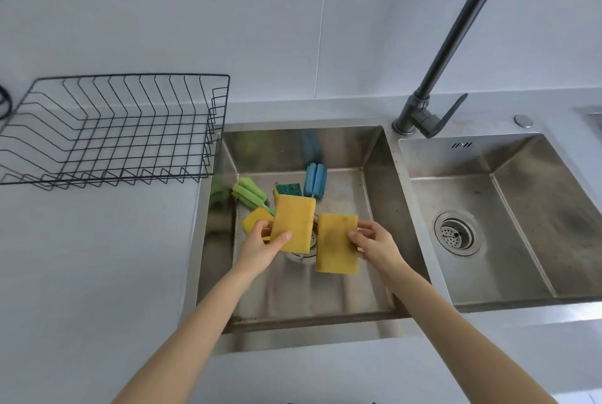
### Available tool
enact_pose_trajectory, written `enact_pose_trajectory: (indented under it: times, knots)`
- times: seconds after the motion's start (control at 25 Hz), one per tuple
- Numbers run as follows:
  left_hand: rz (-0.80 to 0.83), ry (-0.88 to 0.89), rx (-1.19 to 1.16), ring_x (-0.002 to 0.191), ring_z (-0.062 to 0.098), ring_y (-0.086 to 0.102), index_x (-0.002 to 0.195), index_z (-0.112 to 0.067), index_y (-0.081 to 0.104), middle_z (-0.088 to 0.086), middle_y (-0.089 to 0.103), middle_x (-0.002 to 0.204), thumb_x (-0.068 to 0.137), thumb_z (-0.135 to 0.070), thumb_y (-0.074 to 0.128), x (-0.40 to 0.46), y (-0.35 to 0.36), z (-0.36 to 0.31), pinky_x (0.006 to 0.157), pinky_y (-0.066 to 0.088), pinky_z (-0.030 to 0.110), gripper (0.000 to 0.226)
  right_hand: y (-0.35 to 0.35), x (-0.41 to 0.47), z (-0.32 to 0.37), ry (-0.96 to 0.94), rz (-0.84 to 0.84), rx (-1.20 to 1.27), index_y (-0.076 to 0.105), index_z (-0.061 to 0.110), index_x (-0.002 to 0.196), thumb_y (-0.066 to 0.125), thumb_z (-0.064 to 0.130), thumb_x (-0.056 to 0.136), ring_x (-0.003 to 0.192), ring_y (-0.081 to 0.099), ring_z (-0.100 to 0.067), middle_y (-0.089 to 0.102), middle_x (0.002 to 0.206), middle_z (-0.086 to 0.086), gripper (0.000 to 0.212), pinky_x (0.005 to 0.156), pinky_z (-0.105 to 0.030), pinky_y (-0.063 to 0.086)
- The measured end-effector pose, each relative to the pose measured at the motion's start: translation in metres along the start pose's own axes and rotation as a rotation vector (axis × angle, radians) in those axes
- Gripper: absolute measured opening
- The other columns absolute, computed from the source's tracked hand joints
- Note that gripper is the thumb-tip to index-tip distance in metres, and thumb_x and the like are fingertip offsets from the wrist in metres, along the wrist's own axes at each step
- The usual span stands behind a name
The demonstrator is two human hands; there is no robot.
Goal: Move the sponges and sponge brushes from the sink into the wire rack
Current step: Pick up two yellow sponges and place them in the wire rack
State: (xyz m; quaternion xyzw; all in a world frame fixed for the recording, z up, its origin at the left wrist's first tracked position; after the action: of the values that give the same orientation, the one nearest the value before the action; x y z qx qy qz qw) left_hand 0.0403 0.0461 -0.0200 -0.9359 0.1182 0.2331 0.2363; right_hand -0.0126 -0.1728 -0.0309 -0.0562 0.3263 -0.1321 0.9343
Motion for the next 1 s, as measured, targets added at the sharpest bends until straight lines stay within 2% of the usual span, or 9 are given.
enact_pose_trajectory:
  times: [0.16,0.28,0.44,0.52,0.64,0.8,0.92,1.0]
  knots:
    - [-0.039,0.084,-0.054,0.111,0.022,0.053,0.124,-0.009,0.045,0.004,0.054,0.114,0.086,-0.031,0.059,-0.013,-0.025,-0.015,0.094,0.042,0.034,0.046,0.003,-0.013,0.025,-0.066,0.005,0.014,0.048,0.003,0.124,0.056,0.013,0.091,0.096,0.054,-0.023,0.055,0.086,0.001,0.036,0.073,-0.028,0.049]
    - [-0.077,0.152,-0.045,0.112,0.023,0.053,0.125,-0.009,0.043,0.009,0.055,0.125,0.088,-0.033,0.055,-0.024,-0.046,-0.025,0.097,0.044,0.039,0.046,0.006,-0.022,0.043,-0.112,0.000,0.010,0.047,0.003,0.124,0.056,0.013,0.091,0.094,0.055,-0.021,0.056,0.089,0.000,0.036,0.076,-0.029,0.048]
    - [-0.157,0.203,-0.077,0.105,0.020,0.054,0.123,-0.008,0.045,0.004,0.056,0.114,0.087,-0.033,0.055,-0.040,-0.083,-0.037,0.096,0.047,0.039,0.045,0.015,-0.032,0.071,-0.169,-0.003,0.005,0.049,0.001,0.124,0.056,0.012,0.091,0.083,0.055,-0.015,0.055,0.085,0.002,0.035,0.065,-0.020,0.047]
    - [-0.219,0.214,-0.067,0.101,0.019,0.053,0.120,-0.009,0.048,-0.001,0.054,0.107,0.086,-0.034,0.056,-0.045,-0.104,-0.042,0.093,0.047,0.038,0.043,0.022,-0.035,0.085,-0.191,-0.002,-0.002,0.049,0.001,0.123,0.056,0.012,0.091,0.089,0.055,-0.018,0.056,0.084,0.002,0.034,0.067,-0.019,0.048]
    - [-0.267,0.232,-0.071,0.096,0.018,0.054,0.116,-0.012,0.050,-0.001,0.054,0.106,0.084,-0.039,0.059,-0.052,-0.133,-0.048,0.085,0.043,0.031,0.042,0.035,-0.040,0.108,-0.230,0.011,-0.004,0.051,0.003,0.122,0.056,0.013,0.091,0.086,0.055,-0.016,0.058,0.086,0.000,0.033,0.068,-0.019,0.048]
    - [-0.285,0.239,-0.095,0.096,0.020,0.056,0.110,-0.018,0.051,0.000,0.056,0.107,0.067,-0.054,0.052,-0.056,-0.169,-0.055,0.091,0.048,0.040,0.055,0.060,-0.042,0.139,-0.285,0.032,-0.028,0.050,0.002,0.123,0.056,0.014,0.091,0.094,0.056,-0.021,0.057,0.102,-0.011,0.034,0.069,-0.021,0.051]
    - [-0.319,0.240,-0.120,0.093,0.020,0.056,0.103,-0.021,0.050,0.001,0.057,0.106,0.067,-0.053,0.053,-0.055,-0.198,-0.057,0.092,0.048,0.042,0.049,0.080,-0.042,0.163,-0.315,0.039,-0.052,0.051,0.001,0.123,0.056,0.015,0.091,0.093,0.057,-0.021,0.057,0.100,-0.010,0.035,0.081,-0.030,0.052]
    - [-0.325,0.252,-0.140,0.088,0.017,0.056,0.105,-0.019,0.049,0.003,0.058,0.106,0.076,-0.048,0.058,-0.051,-0.213,-0.058,0.090,0.048,0.042,0.041,0.092,-0.041,0.177,-0.325,0.050,-0.040,0.051,0.001,0.123,0.056,0.014,0.091,0.083,0.059,-0.017,0.058,0.091,-0.004,0.035,0.077,-0.026,0.054]
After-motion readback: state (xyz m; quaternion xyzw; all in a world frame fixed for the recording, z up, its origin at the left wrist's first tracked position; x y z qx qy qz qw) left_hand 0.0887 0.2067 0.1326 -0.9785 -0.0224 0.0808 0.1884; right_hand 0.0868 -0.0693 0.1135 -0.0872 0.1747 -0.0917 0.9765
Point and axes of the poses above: each hand's wrist, its own x-axis towards the middle knuckle, its own y-axis out of the palm, z = x × y, the point moved 10 cm from there along x, towards the middle knuckle
